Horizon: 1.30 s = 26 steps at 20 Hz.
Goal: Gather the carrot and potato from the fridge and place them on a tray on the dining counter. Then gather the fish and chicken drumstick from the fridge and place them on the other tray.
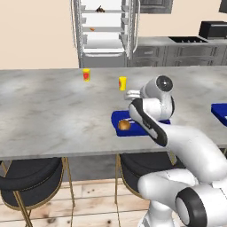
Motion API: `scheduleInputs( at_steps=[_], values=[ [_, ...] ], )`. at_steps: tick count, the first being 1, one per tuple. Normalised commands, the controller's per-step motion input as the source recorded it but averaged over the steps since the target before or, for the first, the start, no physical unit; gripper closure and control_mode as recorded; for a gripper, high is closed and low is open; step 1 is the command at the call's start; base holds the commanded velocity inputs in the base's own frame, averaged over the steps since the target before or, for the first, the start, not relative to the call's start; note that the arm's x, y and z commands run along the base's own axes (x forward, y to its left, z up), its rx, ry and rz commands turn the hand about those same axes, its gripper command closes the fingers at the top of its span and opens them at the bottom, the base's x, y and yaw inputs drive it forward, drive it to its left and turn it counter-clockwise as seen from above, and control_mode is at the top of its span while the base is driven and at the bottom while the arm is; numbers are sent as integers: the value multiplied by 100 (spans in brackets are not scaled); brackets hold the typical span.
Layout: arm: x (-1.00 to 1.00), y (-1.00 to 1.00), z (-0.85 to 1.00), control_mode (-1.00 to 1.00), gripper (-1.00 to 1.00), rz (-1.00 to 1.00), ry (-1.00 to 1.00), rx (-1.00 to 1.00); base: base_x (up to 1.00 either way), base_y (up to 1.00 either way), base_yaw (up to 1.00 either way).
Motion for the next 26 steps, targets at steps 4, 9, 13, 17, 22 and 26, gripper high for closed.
scheduleInputs(
  at_steps=[4,9,13,17,22,26],
  values=[
    [-73,0,100,-100,-100,0,-9,0,0,0,0],
    [-84,4,97,-100,-100,0,-2,2,0,0,0],
    [-100,1,47,-100,-100,0,0,8,0,0,0],
    [-100,0,6,-100,-100,0,-2,10,0,0,0],
    [-84,2,-23,-100,-100,-1,-1,4,0,0,0],
    [-16,0,-38,-100,-100,0,7,-1,0,0,0]
  ],
)
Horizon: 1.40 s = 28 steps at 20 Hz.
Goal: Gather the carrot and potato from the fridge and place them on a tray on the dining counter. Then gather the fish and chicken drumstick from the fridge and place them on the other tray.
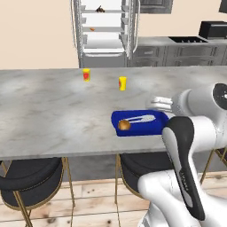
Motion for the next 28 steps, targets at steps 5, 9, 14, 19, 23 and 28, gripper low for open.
scheduleInputs(
  at_steps=[5,9,14,19,23,28],
  values=[
    [-16,0,-13,100,-100,0,0,0,-60,-23,-10],
    [0,0,0,100,-100,0,0,0,-100,-73,-12],
    [0,0,0,100,-100,0,0,0,-70,-98,-4],
    [0,0,0,100,-100,0,0,0,-11,-100,0],
    [0,0,0,100,-100,0,0,0,0,-100,0],
    [0,0,0,100,-100,0,0,0,3,-100,3]
  ],
)
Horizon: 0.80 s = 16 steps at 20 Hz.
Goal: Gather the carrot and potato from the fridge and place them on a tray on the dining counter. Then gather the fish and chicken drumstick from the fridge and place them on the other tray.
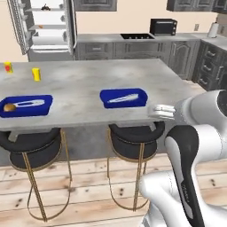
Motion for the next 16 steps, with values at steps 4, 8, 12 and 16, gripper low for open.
scheduleInputs(
  at_steps=[4,8,12,16],
  values=[
    [0,0,0,100,-100,0,0,0,21,-100,8],
    [0,0,0,100,-100,0,0,0,38,-100,10],
    [0,0,0,100,-100,0,0,0,58,-100,11],
    [0,0,0,100,-100,0,0,0,62,-100,11]
  ],
)
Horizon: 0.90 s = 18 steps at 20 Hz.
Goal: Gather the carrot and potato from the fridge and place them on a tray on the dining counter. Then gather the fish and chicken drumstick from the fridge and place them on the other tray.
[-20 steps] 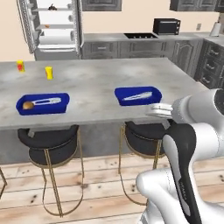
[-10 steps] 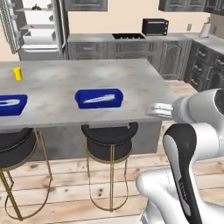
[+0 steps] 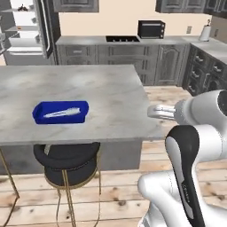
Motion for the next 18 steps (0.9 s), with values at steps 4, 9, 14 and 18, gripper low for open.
scheduleInputs(
  at_steps=[4,9,14,18],
  values=[
    [0,0,0,100,-100,0,0,0,83,-96,16],
    [0,0,0,100,-100,0,0,0,89,-83,21],
    [0,0,0,100,-100,0,0,0,81,-74,25],
    [0,0,0,100,-100,0,0,0,69,-81,25]
  ],
)
